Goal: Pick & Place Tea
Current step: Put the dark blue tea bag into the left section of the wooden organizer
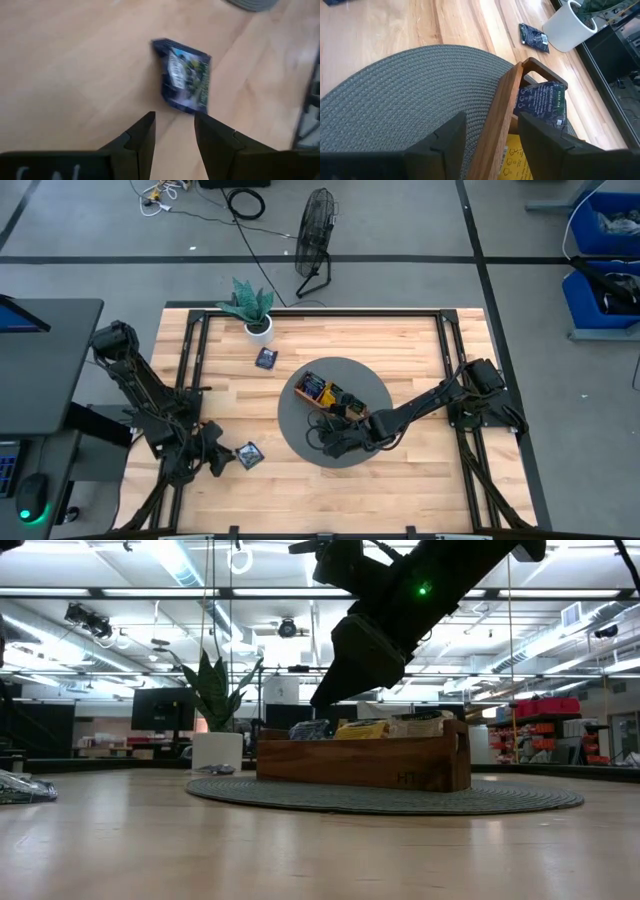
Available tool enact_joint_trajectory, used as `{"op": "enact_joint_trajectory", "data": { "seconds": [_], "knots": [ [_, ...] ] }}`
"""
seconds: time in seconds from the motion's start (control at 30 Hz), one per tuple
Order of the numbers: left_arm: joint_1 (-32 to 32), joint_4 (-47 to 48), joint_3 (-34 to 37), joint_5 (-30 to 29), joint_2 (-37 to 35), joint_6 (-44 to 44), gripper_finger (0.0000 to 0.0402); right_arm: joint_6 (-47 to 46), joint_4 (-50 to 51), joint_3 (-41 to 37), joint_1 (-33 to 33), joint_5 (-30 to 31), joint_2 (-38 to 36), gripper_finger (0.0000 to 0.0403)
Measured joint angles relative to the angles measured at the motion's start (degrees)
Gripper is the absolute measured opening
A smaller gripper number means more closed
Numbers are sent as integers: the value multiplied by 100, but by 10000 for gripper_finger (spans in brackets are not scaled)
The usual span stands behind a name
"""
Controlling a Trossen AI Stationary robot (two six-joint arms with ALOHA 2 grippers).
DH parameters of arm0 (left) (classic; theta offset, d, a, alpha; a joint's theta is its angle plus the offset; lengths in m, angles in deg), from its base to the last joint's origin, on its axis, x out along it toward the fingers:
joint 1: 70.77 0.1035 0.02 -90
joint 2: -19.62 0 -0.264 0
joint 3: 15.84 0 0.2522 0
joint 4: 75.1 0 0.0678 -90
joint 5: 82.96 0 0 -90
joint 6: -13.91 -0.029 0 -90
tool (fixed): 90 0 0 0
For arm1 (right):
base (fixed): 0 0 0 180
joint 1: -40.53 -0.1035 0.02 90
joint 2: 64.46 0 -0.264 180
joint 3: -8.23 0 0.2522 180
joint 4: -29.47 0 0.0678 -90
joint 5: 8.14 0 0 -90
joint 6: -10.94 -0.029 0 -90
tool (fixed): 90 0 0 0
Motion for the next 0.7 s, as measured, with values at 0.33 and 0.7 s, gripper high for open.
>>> {"op": "enact_joint_trajectory", "data": {
  "seconds": [0.33, 0.7],
  "knots": [
    [153, 280, 0, -238, 13, 135, 143, 45, -19, 0, 2, -40, 0, 187],
    [698, -288, 0, 254, 13, -834, 142, 48, -17, 0, 4, -44, 0, 187]
  ]
}}
